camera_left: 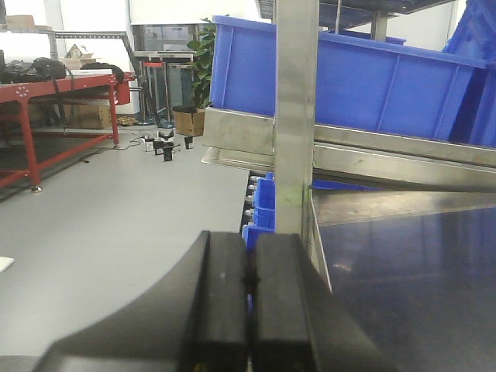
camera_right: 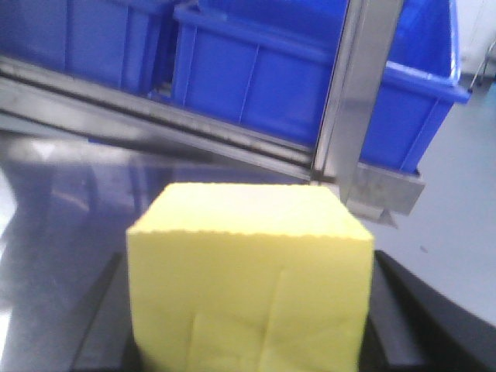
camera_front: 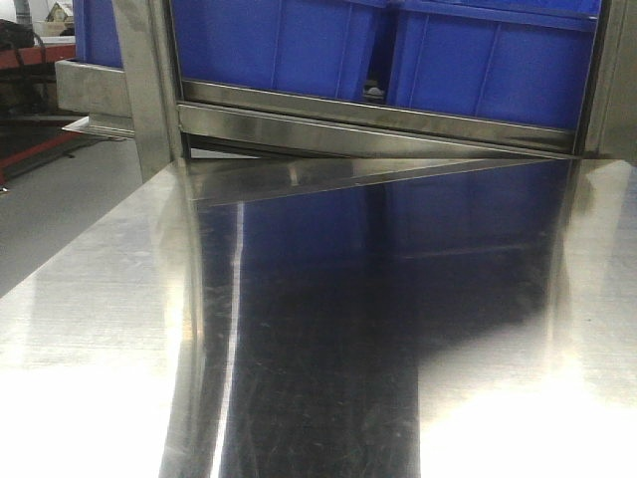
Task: Place yellow foam block on left shelf second layer
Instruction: 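Lift the yellow cube with the right gripper off the table, then drive the base away from the table holding the cube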
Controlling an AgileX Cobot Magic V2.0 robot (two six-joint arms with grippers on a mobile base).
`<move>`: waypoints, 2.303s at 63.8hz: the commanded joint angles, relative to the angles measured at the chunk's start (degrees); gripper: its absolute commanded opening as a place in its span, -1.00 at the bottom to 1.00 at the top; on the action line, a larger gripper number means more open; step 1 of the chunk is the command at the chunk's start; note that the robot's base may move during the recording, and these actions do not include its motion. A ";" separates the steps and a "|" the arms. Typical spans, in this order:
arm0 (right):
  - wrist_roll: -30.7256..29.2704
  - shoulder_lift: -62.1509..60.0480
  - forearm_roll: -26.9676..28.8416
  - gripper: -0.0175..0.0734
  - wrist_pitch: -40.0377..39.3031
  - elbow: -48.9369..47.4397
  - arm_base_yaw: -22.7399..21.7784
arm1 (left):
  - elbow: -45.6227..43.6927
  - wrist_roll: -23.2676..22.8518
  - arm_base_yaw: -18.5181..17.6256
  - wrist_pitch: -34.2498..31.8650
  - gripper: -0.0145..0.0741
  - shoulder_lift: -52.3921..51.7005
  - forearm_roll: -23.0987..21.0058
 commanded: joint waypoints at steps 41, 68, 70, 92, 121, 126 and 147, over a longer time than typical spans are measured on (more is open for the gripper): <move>-0.62 -1.25 0.00 0.41 -5.52 -1.45 -0.30 | 1.53 -0.19 -0.02 -4.62 -0.39 -1.14 -0.32; -0.62 -1.25 0.00 0.41 -5.52 -1.45 -0.30 | 1.53 -0.19 -0.02 -4.62 -0.39 -1.14 -0.32; -0.62 -1.25 0.00 0.41 -5.52 -1.45 -0.30 | 1.53 -0.19 -0.02 -4.62 -0.39 -1.14 -0.32; -0.62 -1.25 0.00 0.41 -5.52 -1.45 -0.30 | 1.53 -0.19 -0.02 -4.62 -0.39 -1.14 -0.32; -0.62 -1.25 0.00 0.41 -5.46 -1.45 -0.30 | 1.53 -0.19 -0.02 -4.62 -0.39 -1.14 -0.32; -0.62 -1.25 0.00 0.41 -5.46 -1.45 -0.30 | 1.53 -0.19 -0.02 -4.62 -0.39 -1.14 -0.32; -0.62 -1.25 0.00 0.41 -5.46 -1.45 -0.30 | 1.53 -0.19 -0.02 -4.62 -0.39 -1.14 -0.32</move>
